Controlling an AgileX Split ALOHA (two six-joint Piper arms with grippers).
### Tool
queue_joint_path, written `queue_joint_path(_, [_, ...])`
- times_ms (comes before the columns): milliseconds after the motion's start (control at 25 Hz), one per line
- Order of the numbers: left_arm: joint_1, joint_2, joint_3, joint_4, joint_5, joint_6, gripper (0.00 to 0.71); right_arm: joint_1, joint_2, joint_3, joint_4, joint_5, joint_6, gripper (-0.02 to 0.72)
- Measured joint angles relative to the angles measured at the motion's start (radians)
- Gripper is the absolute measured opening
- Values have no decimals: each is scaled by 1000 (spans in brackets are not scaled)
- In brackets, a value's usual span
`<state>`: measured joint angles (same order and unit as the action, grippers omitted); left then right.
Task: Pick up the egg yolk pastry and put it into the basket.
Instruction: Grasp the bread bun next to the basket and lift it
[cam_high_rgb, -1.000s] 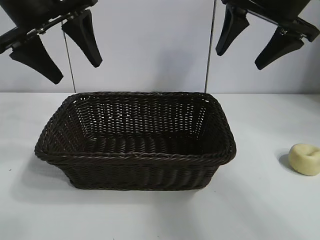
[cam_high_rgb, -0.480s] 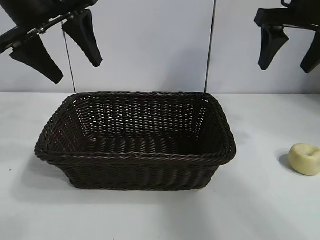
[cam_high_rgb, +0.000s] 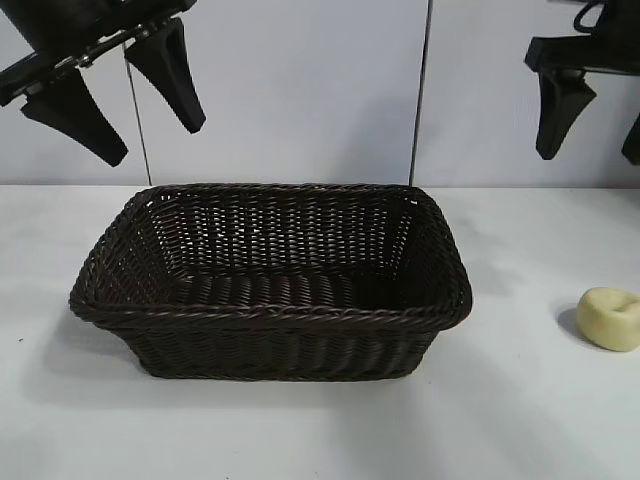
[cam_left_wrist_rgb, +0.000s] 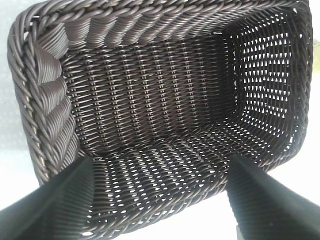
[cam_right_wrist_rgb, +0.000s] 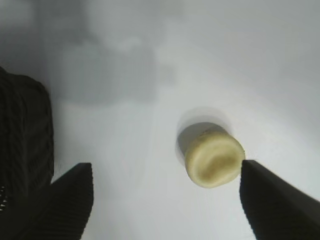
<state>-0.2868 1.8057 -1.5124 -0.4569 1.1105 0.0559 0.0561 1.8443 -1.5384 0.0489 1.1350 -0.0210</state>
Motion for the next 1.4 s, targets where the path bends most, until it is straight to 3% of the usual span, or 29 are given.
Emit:
queue_joint_path(760, [0, 0, 0, 0, 0, 0, 539, 0, 219, 20, -74, 53, 5, 580])
queue_joint_path(1120, [0, 0, 0, 0, 0, 0, 539, 0, 243, 119, -173, 16, 65, 575])
queue_joint_path(1200, [0, 0, 0, 0, 0, 0, 539, 0, 243, 130, -190, 4, 79, 538])
queue_joint_path(1400, [0, 0, 0, 0, 0, 0, 539, 0, 243, 133, -199, -9, 93, 305])
